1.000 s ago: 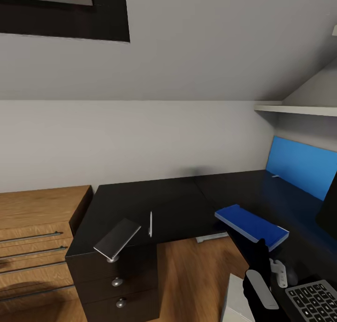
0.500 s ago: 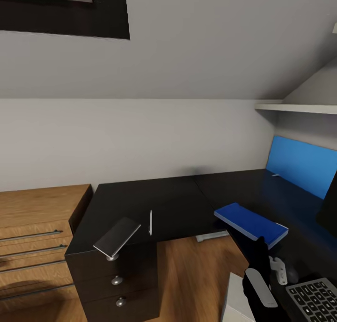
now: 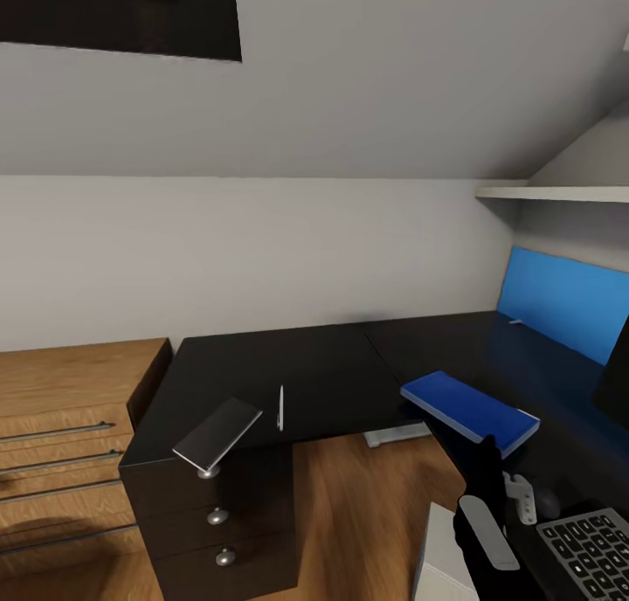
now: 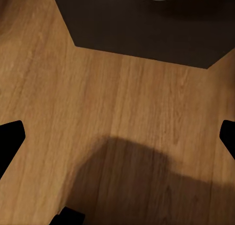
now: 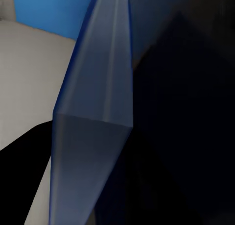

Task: In the bedroom, organize the workspace by keeping the computer under the desk, ensuring the monitor is on the desk, placing the keyboard on the desk next to the monitor, placing the mouse on the desk next to the keyboard, moving the folder from the swivel chair onto the desk next to the mouse, stacking the notebook on top of the folder with the pen on top of the notebook, and positioning the swivel chair next to the desk.

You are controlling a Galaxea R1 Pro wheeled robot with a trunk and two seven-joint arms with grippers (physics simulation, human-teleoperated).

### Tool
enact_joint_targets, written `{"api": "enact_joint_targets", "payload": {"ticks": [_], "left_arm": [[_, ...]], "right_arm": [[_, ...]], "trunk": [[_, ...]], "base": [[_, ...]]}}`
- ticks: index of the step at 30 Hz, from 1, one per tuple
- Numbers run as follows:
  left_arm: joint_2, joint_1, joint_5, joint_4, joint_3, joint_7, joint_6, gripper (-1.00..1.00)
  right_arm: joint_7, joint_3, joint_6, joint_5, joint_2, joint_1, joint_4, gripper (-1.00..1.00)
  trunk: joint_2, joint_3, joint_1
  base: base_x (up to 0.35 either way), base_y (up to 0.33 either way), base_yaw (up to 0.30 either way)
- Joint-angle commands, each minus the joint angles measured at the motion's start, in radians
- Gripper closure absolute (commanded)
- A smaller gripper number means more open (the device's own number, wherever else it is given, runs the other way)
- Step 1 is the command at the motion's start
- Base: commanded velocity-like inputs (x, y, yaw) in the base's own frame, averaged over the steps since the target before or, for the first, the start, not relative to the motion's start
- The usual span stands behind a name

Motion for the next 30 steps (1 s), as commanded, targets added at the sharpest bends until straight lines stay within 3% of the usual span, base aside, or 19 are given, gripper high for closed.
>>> {"api": "enact_joint_targets", "payload": {"ticks": [1,30], "left_arm": [[0.002,-0.001,0.01,-0.001,-0.008,0.008,-0.003,-1.0],[0.003,-0.001,0.01,-0.001,-0.007,0.008,-0.003,-1.0]], "right_arm": [[-0.003,-0.001,-0.003,-0.031,0.001,0.0,0.049,1.0],[0.002,-0.003,0.004,-0.036,0.001,0.0,0.046,1.0]], "trunk": [[-0.001,-0.001,0.0],[-0.001,-0.001,0.0]], "base": [[0.0,0.0,0.0],[0.0,0.0,0.0]]}}
